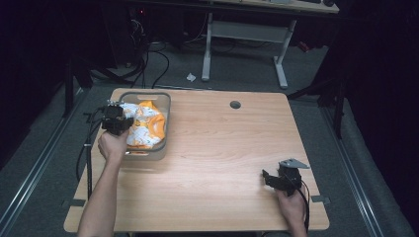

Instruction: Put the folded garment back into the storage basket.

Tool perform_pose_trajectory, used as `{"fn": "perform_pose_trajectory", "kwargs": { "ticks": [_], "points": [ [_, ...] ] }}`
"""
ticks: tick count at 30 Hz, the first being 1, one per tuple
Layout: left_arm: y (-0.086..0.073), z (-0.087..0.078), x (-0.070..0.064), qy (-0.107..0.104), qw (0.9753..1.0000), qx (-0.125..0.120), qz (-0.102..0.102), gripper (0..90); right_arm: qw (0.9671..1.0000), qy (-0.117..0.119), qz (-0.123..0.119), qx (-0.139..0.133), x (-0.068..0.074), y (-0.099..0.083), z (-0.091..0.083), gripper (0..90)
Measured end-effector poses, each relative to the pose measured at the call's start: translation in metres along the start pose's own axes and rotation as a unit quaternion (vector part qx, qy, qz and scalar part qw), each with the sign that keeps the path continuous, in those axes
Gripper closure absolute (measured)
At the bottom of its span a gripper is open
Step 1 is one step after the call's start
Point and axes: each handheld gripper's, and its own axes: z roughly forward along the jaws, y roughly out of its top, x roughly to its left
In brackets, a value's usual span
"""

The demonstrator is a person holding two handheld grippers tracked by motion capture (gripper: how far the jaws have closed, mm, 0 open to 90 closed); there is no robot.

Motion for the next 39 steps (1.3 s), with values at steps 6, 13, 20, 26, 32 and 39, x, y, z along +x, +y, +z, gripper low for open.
{"fn": "perform_pose_trajectory", "kwargs": {
  "ticks": [6,13,20,26,32,39],
  "points": [
    [0.002,0.005,0.002,0.011,0.9990,0.043,0.005,78.6,1.0000,0.000,0.000,0.000,0.000,0.000,0.000,26.2],
    [0.002,0.003,0.001,0.024,0.9986,0.047,0.011,59.1,1.0000,0.000,0.000,0.000,0.000,0.000,0.000,26.1],
    [0.002,-0.010,-0.004,0.005,0.9998,0.004,0.020,44.0,1.0000,0.000,0.000,0.000,0.000,0.000,0.000,26.1],
    [0.004,-0.024,-0.009,-0.022,0.9990,-0.027,0.028,42.8,1.0000,0.000,0.000,0.000,0.000,0.000,0.000,26.1],
    [0.004,-0.033,-0.015,-0.041,0.9979,-0.037,0.033,42.2,1.0000,0.000,0.000,0.000,0.000,0.000,0.000,26.2],
    [0.003,-0.043,-0.026,-0.055,0.9962,-0.051,0.045,40.5,1.0000,0.000,-0.001,0.000,0.000,0.000,0.000,26.1]
  ]
}}
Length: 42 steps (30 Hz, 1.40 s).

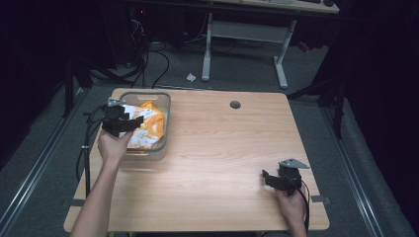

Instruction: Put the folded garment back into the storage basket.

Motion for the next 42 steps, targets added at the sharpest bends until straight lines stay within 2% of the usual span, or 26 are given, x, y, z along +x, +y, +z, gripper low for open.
{"fn": "perform_pose_trajectory", "kwargs": {
  "ticks": [11,18,27,42],
  "points": [
    [-0.003,-0.008,-0.014,-0.008,0.9999,-0.011,0.011,39.8,1.0000,0.000,0.000,0.000,0.000,0.000,0.000,26.1],
    [-0.006,-0.016,-0.023,-0.028,0.9992,-0.023,0.016,39.6,1.0000,0.000,0.001,0.000,0.000,0.000,0.000,26.2],
    [-0.010,-0.021,-0.029,-0.040,0.9986,-0.030,0.019,39.5,1.0000,0.000,0.002,0.000,0.000,0.000,0.000,26.2],
    [-0.022,-0.025,-0.044,-0.055,0.9975,-0.029,0.033,38.9,1.0000,0.000,0.001,0.000,0.000,0.000,0.000,26.2]
  ]
}}
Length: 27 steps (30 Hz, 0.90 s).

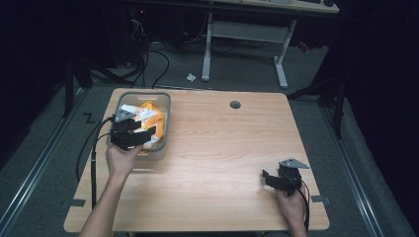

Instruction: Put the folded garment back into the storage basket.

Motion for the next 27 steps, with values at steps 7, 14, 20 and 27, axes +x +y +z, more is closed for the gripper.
{"fn": "perform_pose_trajectory", "kwargs": {
  "ticks": [7,14,20,27],
  "points": [
    [-0.002,-0.001,-0.003,-0.008,0.9999,-0.007,-0.006,38.7,1.0000,0.000,0.001,0.000,0.000,0.000,0.000,26.1],
    [-0.004,-0.002,-0.011,-0.014,0.9999,-0.007,0.003,38.3,1.0000,0.000,0.000,0.000,0.000,0.000,0.000,26.1],
    [-0.007,-0.002,-0.016,-0.019,0.9998,-0.005,0.008,38.1,1.0000,0.000,0.000,0.000,0.000,0.000,0.000,26.1],
    [-0.011,-0.003,-0.025,-0.023,0.9995,-0.003,0.020,37.8,1.0000,0.000,0.001,0.000,0.000,0.000,0.000,26.2]
  ]
}}
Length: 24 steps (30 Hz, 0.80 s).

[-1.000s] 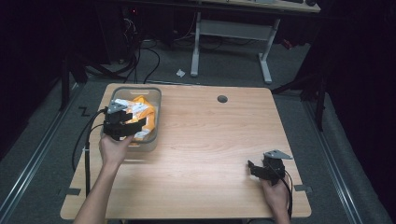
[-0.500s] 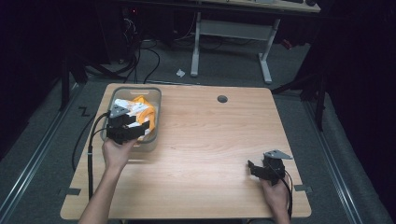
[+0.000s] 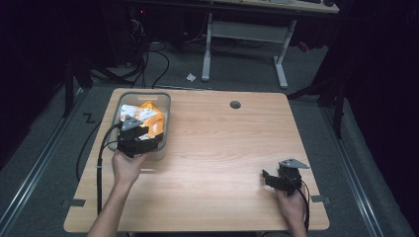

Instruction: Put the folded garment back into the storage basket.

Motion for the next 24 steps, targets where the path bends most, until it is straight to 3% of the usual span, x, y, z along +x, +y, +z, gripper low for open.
{"fn": "perform_pose_trajectory", "kwargs": {
  "ticks": [24],
  "points": [
    [-0.008,0.001,-0.021,-0.022,0.9996,0.001,0.017,37.1,1.0000,0.000,0.000,0.000,0.000,0.000,0.000,26.2]
  ]
}}
